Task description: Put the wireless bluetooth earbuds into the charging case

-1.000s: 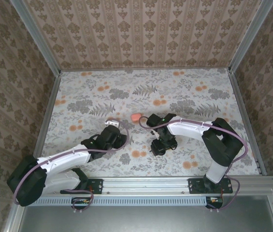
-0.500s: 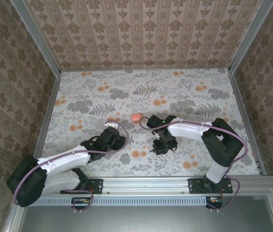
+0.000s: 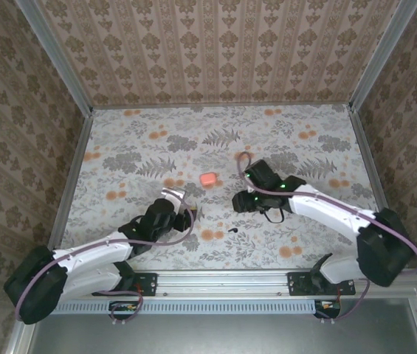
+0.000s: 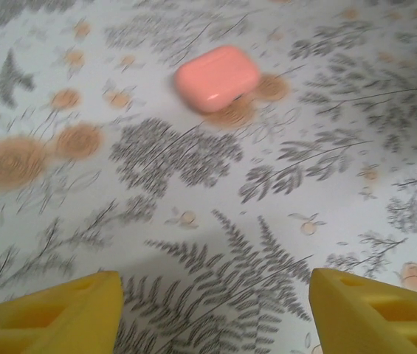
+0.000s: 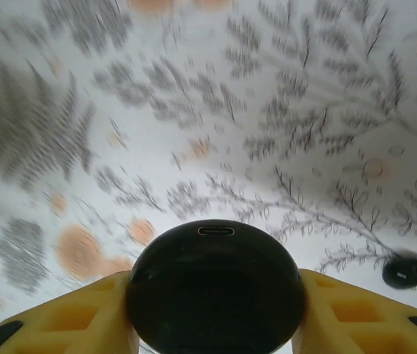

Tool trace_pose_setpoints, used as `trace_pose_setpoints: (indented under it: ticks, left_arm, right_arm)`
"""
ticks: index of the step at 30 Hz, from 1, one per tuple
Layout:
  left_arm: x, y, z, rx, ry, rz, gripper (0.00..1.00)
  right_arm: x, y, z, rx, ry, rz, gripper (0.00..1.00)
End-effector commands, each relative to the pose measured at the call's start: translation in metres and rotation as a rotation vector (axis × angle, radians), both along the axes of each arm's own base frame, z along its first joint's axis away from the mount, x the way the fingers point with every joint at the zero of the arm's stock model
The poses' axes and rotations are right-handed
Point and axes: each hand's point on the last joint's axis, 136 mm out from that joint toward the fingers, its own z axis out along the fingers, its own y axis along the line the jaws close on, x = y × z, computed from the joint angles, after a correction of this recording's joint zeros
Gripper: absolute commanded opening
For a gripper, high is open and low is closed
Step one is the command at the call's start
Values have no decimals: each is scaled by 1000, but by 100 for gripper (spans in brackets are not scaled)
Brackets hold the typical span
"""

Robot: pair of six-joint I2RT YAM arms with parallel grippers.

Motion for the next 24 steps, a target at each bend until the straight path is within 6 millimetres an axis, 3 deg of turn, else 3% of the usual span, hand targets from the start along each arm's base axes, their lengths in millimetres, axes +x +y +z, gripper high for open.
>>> trace_pose_setpoints:
  ticks: [1,6,14,24]
  left_arm:
    - [-3,-29,37,-70,-198,-177,67]
    - [-19,-47,52,-83,-337,-318,62]
    - [-28,-86,85,-98,-536,-446,58]
    - [-28,-115,100,-209,-640,-408,57]
  right_arm:
    - [13,18,38,297,-75,-52,49]
    - [12,21,66,517,-112,-54,49]
    - [6,41,85,691,-61,11,48]
    - [-1,44,87,795,-43,-4,46]
